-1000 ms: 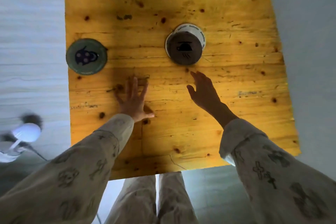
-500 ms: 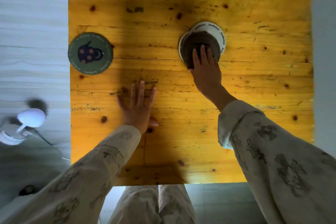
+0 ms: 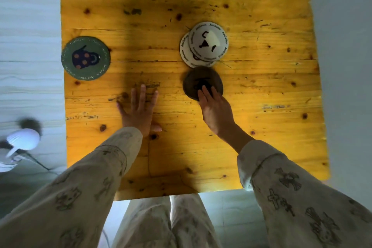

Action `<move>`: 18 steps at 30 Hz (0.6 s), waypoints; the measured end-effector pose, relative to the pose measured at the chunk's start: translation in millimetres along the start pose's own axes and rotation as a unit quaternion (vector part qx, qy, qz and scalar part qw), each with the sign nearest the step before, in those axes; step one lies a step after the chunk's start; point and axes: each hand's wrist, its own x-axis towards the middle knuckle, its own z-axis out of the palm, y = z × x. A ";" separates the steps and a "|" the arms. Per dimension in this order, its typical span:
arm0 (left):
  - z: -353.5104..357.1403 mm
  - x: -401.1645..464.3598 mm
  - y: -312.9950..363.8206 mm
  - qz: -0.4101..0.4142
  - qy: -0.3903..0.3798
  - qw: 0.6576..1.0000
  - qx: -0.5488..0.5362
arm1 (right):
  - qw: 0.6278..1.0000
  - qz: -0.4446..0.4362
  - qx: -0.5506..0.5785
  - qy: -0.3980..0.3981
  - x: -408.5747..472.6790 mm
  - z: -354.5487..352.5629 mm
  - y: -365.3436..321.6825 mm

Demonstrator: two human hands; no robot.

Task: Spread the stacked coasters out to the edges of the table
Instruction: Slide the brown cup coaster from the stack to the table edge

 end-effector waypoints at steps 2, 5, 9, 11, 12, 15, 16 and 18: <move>1.7 1.0 0.2 -0.002 0.001 1.000 0.002 | 1.000 -0.007 -0.012 0.009 -24.7 10.4 -5.2; 5.1 2.0 -1.4 -0.005 0.012 1.000 -0.006 | 0.999 -0.018 -0.016 0.031 -59.1 27.4 -10.7; 14.0 -3.2 -1.4 0.002 0.037 0.999 -0.036 | 0.998 -0.039 -0.003 0.048 -94.1 45.2 -11.4; 22.2 -10.5 1.0 0.010 0.062 0.996 -0.058 | 0.996 -0.059 0.012 0.059 -106.2 51.4 -7.3; 26.9 -15.3 3.1 0.015 0.078 0.995 -0.066 | 0.995 -0.071 0.024 0.064 -111.8 54.5 -4.5; 40.5 -30.1 15.7 0.020 0.130 0.988 -0.085 | 0.993 -0.096 0.037 0.062 -126.7 61.6 3.0; 44.2 -34.1 22.2 0.017 0.144 0.986 -0.081 | 0.993 -0.101 0.040 0.050 -129.7 63.9 4.9; 48.0 -38.6 37.9 0.024 0.178 0.982 -0.066 | 0.991 -0.103 0.084 -0.005 -134.1 67.3 6.1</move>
